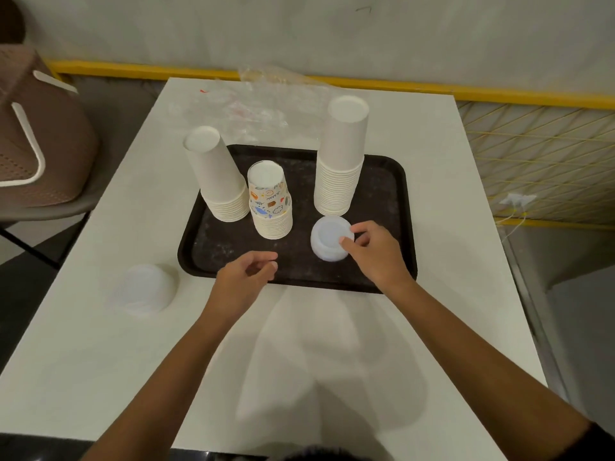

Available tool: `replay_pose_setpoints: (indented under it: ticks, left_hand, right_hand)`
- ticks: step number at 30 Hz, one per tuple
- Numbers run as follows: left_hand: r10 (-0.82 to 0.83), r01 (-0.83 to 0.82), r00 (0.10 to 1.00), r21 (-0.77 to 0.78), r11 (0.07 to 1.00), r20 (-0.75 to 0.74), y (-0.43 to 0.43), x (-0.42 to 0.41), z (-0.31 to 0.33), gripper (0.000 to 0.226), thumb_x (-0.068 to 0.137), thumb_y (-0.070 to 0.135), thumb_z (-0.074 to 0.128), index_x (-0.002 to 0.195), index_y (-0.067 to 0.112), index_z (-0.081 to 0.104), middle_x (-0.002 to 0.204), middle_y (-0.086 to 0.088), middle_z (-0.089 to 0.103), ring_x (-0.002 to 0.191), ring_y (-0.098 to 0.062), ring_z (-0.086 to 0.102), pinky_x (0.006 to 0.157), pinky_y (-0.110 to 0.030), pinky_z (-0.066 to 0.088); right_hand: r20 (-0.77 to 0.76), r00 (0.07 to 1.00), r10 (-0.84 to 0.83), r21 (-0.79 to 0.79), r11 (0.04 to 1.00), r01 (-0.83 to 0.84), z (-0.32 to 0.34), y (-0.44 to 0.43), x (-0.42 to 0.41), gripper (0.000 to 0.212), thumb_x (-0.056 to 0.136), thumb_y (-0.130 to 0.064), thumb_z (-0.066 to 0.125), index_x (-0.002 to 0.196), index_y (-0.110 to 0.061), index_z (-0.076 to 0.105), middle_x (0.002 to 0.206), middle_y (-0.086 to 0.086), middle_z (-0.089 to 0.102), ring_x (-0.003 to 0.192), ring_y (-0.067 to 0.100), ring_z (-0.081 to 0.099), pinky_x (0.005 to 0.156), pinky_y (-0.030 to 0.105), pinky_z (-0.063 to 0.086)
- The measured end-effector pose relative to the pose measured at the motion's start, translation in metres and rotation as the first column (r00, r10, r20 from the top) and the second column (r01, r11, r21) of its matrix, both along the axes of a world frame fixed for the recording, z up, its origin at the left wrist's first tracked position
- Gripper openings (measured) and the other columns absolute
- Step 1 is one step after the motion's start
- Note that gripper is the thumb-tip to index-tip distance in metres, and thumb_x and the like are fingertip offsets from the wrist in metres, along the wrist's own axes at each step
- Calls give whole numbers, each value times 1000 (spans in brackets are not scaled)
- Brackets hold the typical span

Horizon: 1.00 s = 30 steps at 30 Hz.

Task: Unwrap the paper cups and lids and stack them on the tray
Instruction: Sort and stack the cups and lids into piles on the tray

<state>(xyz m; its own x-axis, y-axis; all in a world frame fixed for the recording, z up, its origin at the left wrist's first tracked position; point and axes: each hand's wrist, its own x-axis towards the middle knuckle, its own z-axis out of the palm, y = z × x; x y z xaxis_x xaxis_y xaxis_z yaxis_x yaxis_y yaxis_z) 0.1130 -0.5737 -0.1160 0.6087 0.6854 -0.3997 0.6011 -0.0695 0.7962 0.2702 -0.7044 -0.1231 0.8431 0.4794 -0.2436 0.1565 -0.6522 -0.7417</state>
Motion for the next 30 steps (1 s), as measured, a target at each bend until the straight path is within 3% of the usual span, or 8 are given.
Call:
replay_pose_setpoints:
  ticks: [3,8,11,15,21,24,27,30]
  left_hand:
    - [54,-54,998,24,998,36,2,-26,7,19,89,20,59,107,19,66,92,-1,68,89,-15,64,89,-31,51]
    - [98,-99,995,165,981,14,27,-67,18,17,90,25,57,106,24,65,98,1,65,91,-13,61,78,-21,42]
    - [142,-142,990,273,951,20,54,-91,20,18,90,21,57,106,21,66,101,4,62,82,-3,56,68,-7,37]
    - [245,-244,969,302,922,36,94,-122,19,21,90,18,57,109,20,66,107,2,59,87,-10,54,72,-13,36]
    - [228,-209,963,135,968,-146,147,-151,-1,36,88,23,61,122,17,56,116,-7,55,96,-21,55,85,-32,42]
    - [171,-170,971,16,985,-165,161,-159,-10,38,87,24,62,123,15,54,108,-6,59,95,-29,60,94,-43,47]
    - [129,-147,979,-105,984,-158,171,-160,-15,36,89,22,60,123,12,54,93,-1,58,79,-24,61,78,-34,53]
    - [80,-110,983,-180,977,-168,177,-157,-20,36,89,21,61,122,9,54,100,-8,61,74,-20,62,70,-27,54]
  right_hand:
    - [-30,998,60,-4,998,-60,3,8,-18,36,89,-30,59,121,-13,54,121,9,57,107,20,55,86,20,42]
    - [-95,981,168,36,986,-165,8,38,-52,31,89,-26,59,116,-11,56,102,8,61,87,13,54,75,21,43]
    - [-161,962,220,48,975,-215,6,61,-73,30,89,-25,60,115,-11,57,92,3,57,84,12,54,75,22,43]
    - [-255,933,253,60,967,-246,5,93,-102,28,89,-24,59,113,-11,57,92,2,57,86,13,55,74,23,44]
    - [-372,899,229,52,973,-226,-5,143,-146,31,89,-25,59,117,-11,56,98,5,57,94,21,61,83,30,52]
    - [-446,875,191,32,980,-197,-11,165,-167,35,89,-23,58,120,-9,54,102,9,57,82,19,60,66,25,53]
    - [-504,854,131,10,989,-146,-16,182,-184,41,87,-26,60,123,-7,52,104,6,53,69,15,56,54,20,51]
    - [-528,846,74,-12,995,-94,-18,194,-194,44,87,-28,61,124,-7,50,110,7,54,71,17,57,56,22,52]
